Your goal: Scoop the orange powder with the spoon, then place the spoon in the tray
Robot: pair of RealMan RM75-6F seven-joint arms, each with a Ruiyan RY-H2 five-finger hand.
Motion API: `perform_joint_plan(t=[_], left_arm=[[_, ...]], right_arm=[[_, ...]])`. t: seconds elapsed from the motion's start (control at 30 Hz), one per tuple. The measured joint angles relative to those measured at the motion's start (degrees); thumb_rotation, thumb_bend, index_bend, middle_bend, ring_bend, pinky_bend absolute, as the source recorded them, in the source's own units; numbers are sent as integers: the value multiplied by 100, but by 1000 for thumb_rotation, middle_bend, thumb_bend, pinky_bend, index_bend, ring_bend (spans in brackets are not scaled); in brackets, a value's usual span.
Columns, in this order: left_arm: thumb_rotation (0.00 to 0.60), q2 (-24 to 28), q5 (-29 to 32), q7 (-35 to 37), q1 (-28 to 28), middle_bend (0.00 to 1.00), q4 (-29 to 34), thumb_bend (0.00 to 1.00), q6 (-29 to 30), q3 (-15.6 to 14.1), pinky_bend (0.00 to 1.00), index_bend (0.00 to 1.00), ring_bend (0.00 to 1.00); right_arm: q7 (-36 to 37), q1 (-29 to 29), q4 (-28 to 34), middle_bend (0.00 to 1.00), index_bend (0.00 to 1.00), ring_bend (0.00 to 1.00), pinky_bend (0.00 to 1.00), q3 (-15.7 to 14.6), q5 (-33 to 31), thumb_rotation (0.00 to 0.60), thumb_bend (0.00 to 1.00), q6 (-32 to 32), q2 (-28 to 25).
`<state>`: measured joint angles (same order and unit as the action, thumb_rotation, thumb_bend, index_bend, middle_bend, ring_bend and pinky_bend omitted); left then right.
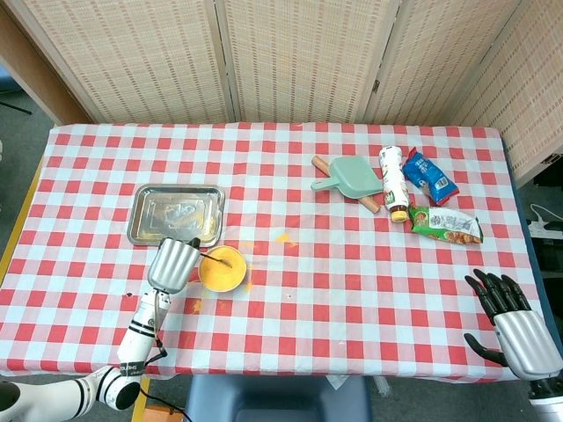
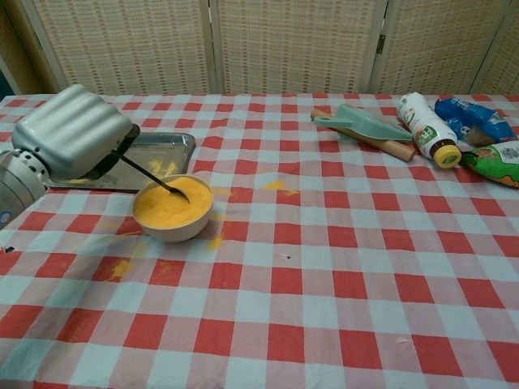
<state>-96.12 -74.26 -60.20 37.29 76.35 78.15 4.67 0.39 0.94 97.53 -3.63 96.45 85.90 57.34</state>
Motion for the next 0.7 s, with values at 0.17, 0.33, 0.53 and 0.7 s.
perform_joint_plan(t=[0.17,0.33,0.53,0.7], left_arm=[[600,290,65,-232,-128,1000,542,813,-6,-23,1000,953,1000],[600,455,-27,-250,-194,1000,904,811,64,5,1000,953,1000],[600,362,-218,117,-124,1000,728,808,134,226,1000,953,1000],[600,169,-259,340,-38,1000,242,806,82,361,1000,953,1000]], right_arm=[[-40,1,10,0,0,0,0,-9,15,600,187,-7,16],[-52,10,17,0,0,0,0,-15,11,600,187,-34,19],[-29,6,12,0,0,0,0,-9,-6,600,187,-20,12],[-3,8,2,0,0,0,0,22,-68,600,187,-17,6]])
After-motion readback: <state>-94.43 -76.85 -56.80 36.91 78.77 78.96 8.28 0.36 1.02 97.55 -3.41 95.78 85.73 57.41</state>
